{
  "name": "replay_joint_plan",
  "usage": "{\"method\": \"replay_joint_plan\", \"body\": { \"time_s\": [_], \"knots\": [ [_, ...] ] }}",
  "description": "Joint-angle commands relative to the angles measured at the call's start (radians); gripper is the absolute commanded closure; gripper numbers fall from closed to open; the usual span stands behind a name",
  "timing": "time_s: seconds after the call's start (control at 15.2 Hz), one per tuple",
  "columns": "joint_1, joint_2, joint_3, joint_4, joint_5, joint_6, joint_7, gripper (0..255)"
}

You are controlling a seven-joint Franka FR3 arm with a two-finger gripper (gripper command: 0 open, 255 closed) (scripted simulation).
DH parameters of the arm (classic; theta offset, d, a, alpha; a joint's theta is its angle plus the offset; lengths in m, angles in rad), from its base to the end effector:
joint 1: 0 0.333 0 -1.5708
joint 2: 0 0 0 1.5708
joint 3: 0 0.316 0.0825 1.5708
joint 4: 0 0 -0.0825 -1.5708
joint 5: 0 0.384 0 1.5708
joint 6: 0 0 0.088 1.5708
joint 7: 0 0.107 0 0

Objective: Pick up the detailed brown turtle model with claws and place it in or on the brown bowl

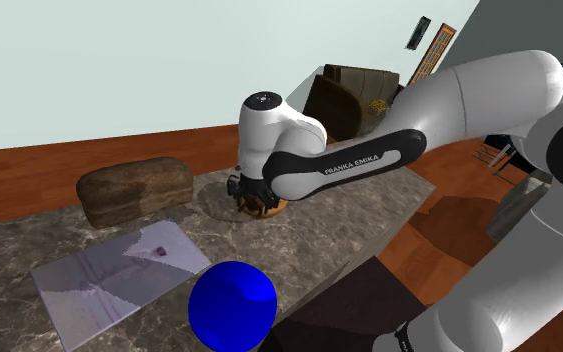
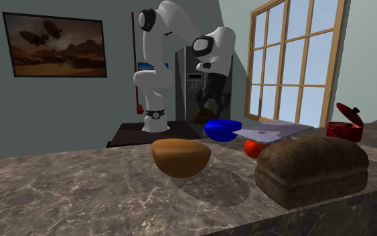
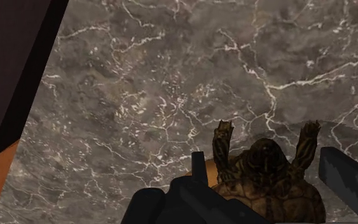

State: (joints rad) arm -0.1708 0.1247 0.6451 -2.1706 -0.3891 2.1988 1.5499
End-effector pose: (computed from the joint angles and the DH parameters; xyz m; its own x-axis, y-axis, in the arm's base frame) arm 0.4897 0.2334 0.3430 0.6616 -0.7173 0.2183 -0.7458 -0.6596 0.0928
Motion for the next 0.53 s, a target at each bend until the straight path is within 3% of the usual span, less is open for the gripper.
{"method": "replay_joint_plan", "body": {
  "time_s": [0.0,0.46],
  "knots": [
    [-0.004,-0.022,0.004,0.007,0.022,-0.020,-0.019,255],
    [-0.071,0.033,-0.059,0.086,-0.011,-0.023,-0.138,255]
  ]
}}
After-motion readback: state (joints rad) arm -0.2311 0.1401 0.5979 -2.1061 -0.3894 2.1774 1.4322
